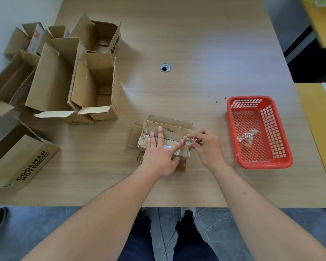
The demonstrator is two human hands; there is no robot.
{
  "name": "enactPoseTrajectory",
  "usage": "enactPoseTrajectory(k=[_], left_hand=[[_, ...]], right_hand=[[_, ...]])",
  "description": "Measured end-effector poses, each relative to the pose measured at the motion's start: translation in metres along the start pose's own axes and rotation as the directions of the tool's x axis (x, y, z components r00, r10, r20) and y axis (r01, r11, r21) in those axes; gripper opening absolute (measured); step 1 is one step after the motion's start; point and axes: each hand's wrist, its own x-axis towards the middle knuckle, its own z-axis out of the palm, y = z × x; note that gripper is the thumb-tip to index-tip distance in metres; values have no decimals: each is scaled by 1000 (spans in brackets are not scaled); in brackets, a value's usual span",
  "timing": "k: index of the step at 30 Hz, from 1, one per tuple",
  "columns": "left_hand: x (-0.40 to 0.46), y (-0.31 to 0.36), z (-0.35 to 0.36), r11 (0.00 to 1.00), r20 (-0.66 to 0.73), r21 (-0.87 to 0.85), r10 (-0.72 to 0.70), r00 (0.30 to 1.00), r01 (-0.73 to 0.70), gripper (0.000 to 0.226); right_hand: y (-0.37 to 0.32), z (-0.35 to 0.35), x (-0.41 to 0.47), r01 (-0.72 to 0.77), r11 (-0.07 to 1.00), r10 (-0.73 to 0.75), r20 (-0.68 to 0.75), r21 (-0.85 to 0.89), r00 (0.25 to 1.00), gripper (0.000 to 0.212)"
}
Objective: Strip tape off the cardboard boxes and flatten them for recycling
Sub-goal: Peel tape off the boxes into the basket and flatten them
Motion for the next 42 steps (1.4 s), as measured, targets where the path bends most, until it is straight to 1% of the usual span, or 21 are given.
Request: enactPoseTrajectory(k=[3,5,6,8,9,10,12,15,17,19,22,24,26,27,29,34,35,42], left_hand=[[0,-1,1,1000,0,3,4,1000,-4,63],[0,-1,1,1000,-3,2,7,1000,-7,63],[0,-1,1,1000,-3,1,9,1000,-9,63],[0,-1,1,1000,-10,-3,12,1000,-12,62],[0,-1,2,1000,-21,-7,13,1000,-13,61],[0,-1,3,1000,-35,-9,14,999,-15,60],[0,2,4,1000,-59,-3,17,998,-17,58],[2,14,2,1000,-72,-17,15,997,-16,55],[6,25,-1,999,-84,-25,20,996,-22,54],[10,36,-3,999,-105,-31,17,994,-20,55],[17,52,-5,999,-150,-34,-2,989,-3,56],[22,61,-2,999,-181,-31,-18,983,13,59],[26,65,2,999,-223,-41,-41,974,33,62],[27,66,4,998,-244,-47,-52,968,41,63],[27,67,7,996,-270,-60,-73,960,59,63],[28,67,6,993,-248,-74,-104,963,88,62],[28,67,7,993,-251,-80,-105,962,87,62],[29,64,15,991,-282,-101,-108,953,82,62]], right_hand=[[-2,4,-1,50,993,-55,-46,-106,997,14],[-5,6,-6,33,990,-49,-115,-136,992,4],[-6,6,-8,0,992,-21,-167,-124,986,5],[-6,5,-9,-126,992,123,-258,5,958,12],[-6,3,-9,-168,983,182,-276,76,944,10],[-6,1,-9,-185,975,212,-276,119,938,10],[-9,-5,-9,-156,982,181,-283,109,942,20],[-11,-21,-4,-92,995,96,-364,28,926,10],[-4,-36,0,-121,992,96,-430,-31,898,14],[7,-57,3,-197,979,150,-489,-46,859,21],[24,-90,4,-314,948,226,-573,-58,788,19],[36,-106,5,-395,918,299,-601,-31,742,22],[47,-115,4,-469,883,381,-589,5,712,29],[53,-117,4,-498,867,422,-570,26,705,27],[64,-116,3,-537,842,478,-524,45,705,17],[83,-110,6,-537,840,461,-422,-77,781,6],[84,-109,7,-540,837,464,-405,-90,788,7],[78,-110,12,-619,777,543,-375,-114,751,18]])
